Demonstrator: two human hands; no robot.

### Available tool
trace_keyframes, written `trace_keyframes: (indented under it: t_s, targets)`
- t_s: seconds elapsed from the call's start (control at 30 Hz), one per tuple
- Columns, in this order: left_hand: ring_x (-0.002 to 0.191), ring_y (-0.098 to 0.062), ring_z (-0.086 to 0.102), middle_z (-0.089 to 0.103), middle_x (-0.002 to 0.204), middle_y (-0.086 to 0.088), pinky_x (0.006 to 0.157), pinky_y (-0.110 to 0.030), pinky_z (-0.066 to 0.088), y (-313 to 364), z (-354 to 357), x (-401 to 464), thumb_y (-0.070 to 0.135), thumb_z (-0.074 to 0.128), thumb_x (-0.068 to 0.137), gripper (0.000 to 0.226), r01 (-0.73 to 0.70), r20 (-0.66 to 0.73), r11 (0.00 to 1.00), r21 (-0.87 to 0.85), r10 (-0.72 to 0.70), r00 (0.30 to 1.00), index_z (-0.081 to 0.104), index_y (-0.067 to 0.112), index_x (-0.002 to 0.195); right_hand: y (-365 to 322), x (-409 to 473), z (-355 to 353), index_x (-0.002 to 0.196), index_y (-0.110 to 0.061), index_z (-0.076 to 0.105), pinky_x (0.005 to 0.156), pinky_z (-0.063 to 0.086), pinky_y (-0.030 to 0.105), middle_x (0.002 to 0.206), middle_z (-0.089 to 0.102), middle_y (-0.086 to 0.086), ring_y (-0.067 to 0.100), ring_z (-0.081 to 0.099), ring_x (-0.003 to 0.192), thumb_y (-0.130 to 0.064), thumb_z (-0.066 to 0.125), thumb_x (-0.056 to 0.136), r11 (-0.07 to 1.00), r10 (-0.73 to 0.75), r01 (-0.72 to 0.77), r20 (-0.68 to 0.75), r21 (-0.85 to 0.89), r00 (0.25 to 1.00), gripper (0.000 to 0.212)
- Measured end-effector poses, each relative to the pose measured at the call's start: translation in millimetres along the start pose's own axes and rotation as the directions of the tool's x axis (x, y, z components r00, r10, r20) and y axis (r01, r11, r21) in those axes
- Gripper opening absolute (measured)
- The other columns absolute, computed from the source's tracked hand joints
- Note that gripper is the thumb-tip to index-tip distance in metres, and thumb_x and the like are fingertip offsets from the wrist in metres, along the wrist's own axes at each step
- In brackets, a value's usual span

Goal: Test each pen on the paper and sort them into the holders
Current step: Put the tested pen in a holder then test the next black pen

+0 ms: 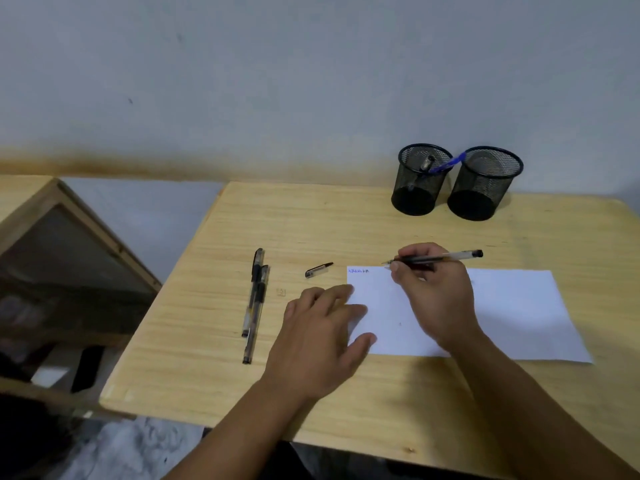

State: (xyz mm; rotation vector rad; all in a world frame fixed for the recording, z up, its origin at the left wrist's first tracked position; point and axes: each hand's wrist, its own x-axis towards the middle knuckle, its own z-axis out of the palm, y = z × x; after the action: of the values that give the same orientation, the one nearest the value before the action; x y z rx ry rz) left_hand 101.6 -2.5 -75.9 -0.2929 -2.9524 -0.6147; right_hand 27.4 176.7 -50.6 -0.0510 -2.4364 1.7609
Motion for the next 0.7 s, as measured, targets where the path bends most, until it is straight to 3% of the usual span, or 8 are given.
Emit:
trace_keyframes:
  t_s: [0.1, 0.17, 0.53, 0.7]
  targets:
    - [0.13, -0.013, 0.028, 0.035, 0.152, 0.018, 0.102, -0.035, 0.026, -2, 0, 0, 0.061, 0.047, 0.089, 0.044, -0.014, 0.032, 1.0, 0.01, 0.014, 0.999, 0.054, 0.039, 0.126, 3, 6, 8, 0.094, -0.016, 0.065, 0.077, 0.06, 0.029, 0.084, 0.074, -0.002, 0.011, 0.073, 0.081, -0.016, 0.074, 0.087, 1.0, -0.003, 0.003, -0.005, -0.02, 1.0, 0.011]
    - [0.13, -0.013, 0.027, 0.03, 0.154, 0.02, 0.102, -0.034, 0.024, -1, -1, 1, 0.061, 0.045, 0.088, 0.045, -0.012, 0.043, 1.0, 0.014, 0.011, 0.999, 0.051, 0.04, 0.127, 6, 7, 13, 0.091, -0.018, 0.063, 0.076, 0.06, 0.033, 0.081, 0.073, -0.002, 0.012, 0.072, 0.079, -0.019, 0.074, 0.088, 0.999, -0.003, 0.003, -0.002, -0.043, 1.0, 0.011]
    - [0.13, -0.011, 0.019, 0.009, 0.161, 0.018, 0.103, -0.035, 0.024, 2, 0, 5, 0.063, 0.034, 0.087, 0.066, 0.019, 0.072, 0.994, 0.105, -0.027, 0.997, 0.023, 0.036, 0.146, 13, 5, 21, 0.087, -0.017, 0.063, 0.065, 0.051, 0.018, 0.075, 0.072, -0.005, 0.004, 0.069, 0.07, -0.021, 0.073, 0.088, 0.981, -0.05, 0.046, -0.02, -0.187, 0.999, 0.011]
    - [0.13, -0.011, 0.02, 0.011, 0.161, 0.018, 0.102, -0.036, 0.026, 3, 0, 6, 0.063, 0.035, 0.086, 0.066, 0.023, 0.073, 0.993, 0.115, -0.031, 0.997, 0.025, 0.036, 0.145, 14, 6, 21, 0.089, -0.012, 0.066, 0.068, 0.054, 0.023, 0.076, 0.074, 0.0, 0.01, 0.07, 0.071, -0.02, 0.074, 0.087, 0.97, -0.095, 0.087, -0.024, -0.226, 0.995, 0.011]
